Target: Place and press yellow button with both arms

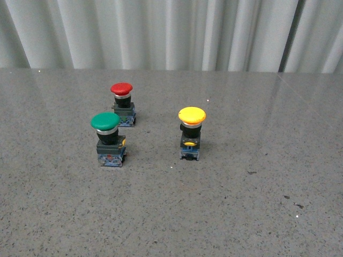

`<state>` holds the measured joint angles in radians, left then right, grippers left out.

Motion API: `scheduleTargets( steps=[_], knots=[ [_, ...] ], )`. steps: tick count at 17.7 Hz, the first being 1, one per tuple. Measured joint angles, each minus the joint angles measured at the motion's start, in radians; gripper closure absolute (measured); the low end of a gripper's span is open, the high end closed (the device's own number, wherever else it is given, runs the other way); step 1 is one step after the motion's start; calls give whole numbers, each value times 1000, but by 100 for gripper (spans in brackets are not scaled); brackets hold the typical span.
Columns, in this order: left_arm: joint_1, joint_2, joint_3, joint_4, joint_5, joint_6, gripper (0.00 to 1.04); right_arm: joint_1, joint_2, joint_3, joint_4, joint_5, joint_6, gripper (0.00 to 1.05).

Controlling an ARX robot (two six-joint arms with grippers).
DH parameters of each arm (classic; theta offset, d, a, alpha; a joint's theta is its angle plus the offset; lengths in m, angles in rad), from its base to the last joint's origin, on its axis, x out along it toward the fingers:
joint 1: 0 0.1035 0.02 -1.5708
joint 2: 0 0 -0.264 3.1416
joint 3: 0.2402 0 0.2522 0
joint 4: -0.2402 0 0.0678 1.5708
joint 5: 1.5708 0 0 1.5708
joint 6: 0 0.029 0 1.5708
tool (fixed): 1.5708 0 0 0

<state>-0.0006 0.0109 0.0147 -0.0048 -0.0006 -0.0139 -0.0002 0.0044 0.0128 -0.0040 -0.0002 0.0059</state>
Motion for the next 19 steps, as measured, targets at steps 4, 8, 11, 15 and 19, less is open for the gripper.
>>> scheduleTargets(
  steps=[4,8,11,15,19],
  knots=[
    [0,0,0,1,1,0,25,-48,105,13,53,-175,63,6],
    [0,0,0,1,0,3,7,138,709,270,493,-225,132,6],
    [0,0,0,1,0,3,7,273,1057,473,547,-175,143,6],
    [0,0,0,1,0,3,7,443,1369,689,554,-95,143,6],
    [0,0,0,1,0,3,7,520,1511,752,513,-59,122,33]
  ],
)
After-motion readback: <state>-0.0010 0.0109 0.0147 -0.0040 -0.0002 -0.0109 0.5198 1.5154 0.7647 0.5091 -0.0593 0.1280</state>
